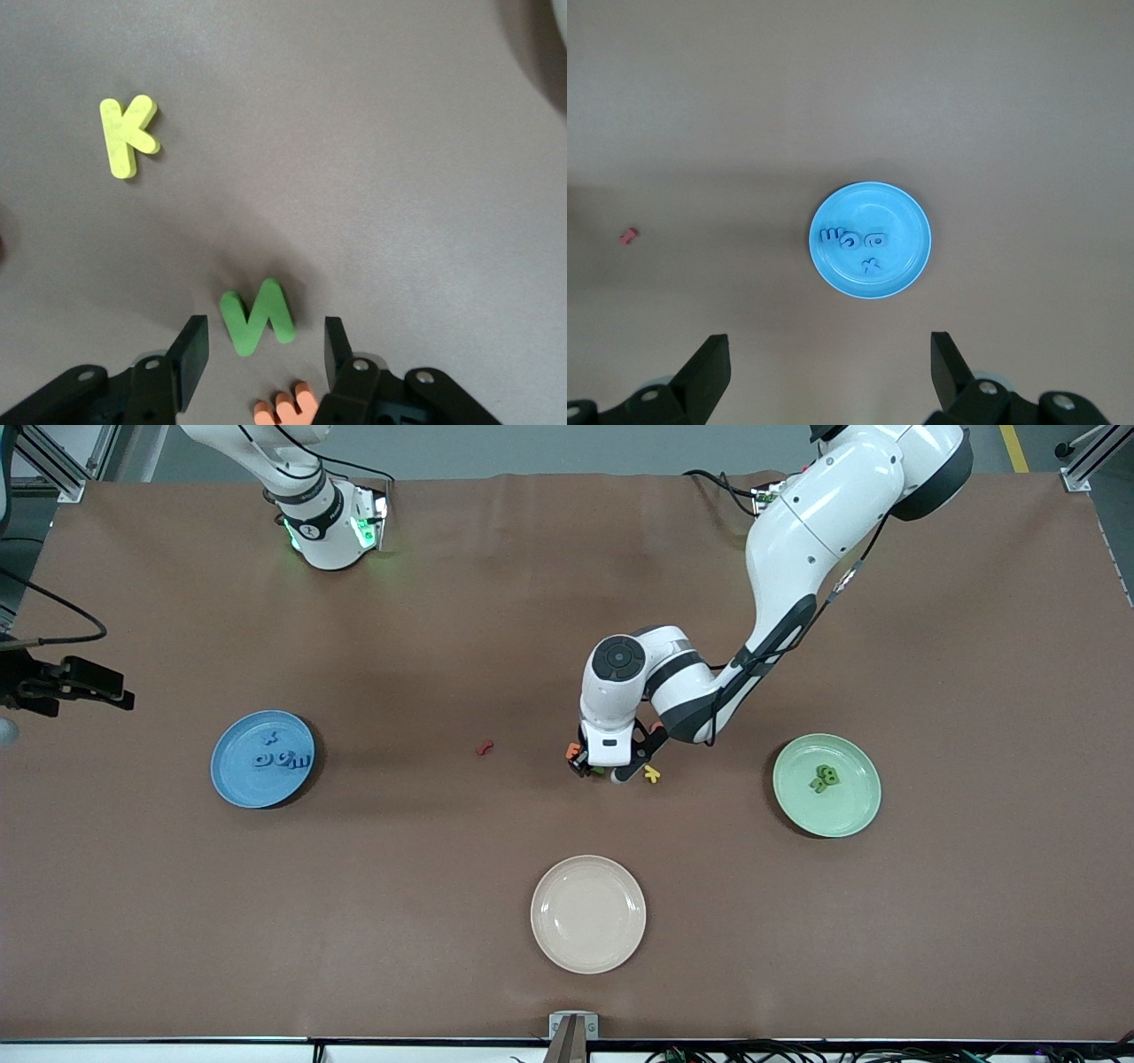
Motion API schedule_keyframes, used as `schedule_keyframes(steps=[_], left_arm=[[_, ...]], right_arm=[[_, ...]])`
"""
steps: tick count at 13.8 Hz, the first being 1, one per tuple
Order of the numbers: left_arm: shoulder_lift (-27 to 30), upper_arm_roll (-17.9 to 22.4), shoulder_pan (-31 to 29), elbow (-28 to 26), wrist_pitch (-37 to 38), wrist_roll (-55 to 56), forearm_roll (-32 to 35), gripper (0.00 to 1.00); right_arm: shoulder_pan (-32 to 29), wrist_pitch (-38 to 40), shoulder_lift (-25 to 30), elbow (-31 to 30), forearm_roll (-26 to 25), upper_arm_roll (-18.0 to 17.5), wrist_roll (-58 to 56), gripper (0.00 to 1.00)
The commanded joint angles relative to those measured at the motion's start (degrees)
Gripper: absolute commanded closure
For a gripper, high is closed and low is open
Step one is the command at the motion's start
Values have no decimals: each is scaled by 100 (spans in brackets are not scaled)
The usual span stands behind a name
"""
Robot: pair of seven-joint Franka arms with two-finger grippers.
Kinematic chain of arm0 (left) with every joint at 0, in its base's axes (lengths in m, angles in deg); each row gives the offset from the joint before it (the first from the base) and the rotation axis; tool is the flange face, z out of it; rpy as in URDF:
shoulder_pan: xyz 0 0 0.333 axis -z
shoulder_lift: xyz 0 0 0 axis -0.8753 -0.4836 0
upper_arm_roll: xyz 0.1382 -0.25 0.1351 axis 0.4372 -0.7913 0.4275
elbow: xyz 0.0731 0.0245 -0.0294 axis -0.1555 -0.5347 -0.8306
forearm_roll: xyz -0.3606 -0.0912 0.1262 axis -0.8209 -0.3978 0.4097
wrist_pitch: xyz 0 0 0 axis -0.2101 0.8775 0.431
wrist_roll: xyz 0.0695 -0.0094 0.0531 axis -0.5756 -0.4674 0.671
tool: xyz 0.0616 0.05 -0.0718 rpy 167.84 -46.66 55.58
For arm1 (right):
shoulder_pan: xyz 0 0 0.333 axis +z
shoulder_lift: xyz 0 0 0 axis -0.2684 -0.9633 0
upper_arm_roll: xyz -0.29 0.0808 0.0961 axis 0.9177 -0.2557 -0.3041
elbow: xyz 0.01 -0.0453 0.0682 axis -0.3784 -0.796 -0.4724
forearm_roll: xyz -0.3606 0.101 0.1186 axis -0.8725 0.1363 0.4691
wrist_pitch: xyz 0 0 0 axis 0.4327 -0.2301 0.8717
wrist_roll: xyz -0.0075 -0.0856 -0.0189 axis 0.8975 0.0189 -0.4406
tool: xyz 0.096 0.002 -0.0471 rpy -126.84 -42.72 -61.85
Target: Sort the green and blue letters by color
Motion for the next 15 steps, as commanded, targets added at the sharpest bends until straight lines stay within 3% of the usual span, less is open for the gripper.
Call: schedule_keyframes(steps=[1,11,12,15], left_arm=[[-44,29,66,123,92,124,-45,39],[-246,38,74,123,83,344,8,41],[-255,38,74,123,83,344,8,50],[-229,38,66,123,83,335,34,97]], right_arm=[[-132,-30,410,-389,3,-124,-5,0],[-158,-100,665,-758,3,-124,-13,0],[-158,-100,665,-758,3,-124,-13,0],[-167,-100,665,-767,11,-115,-5,0]])
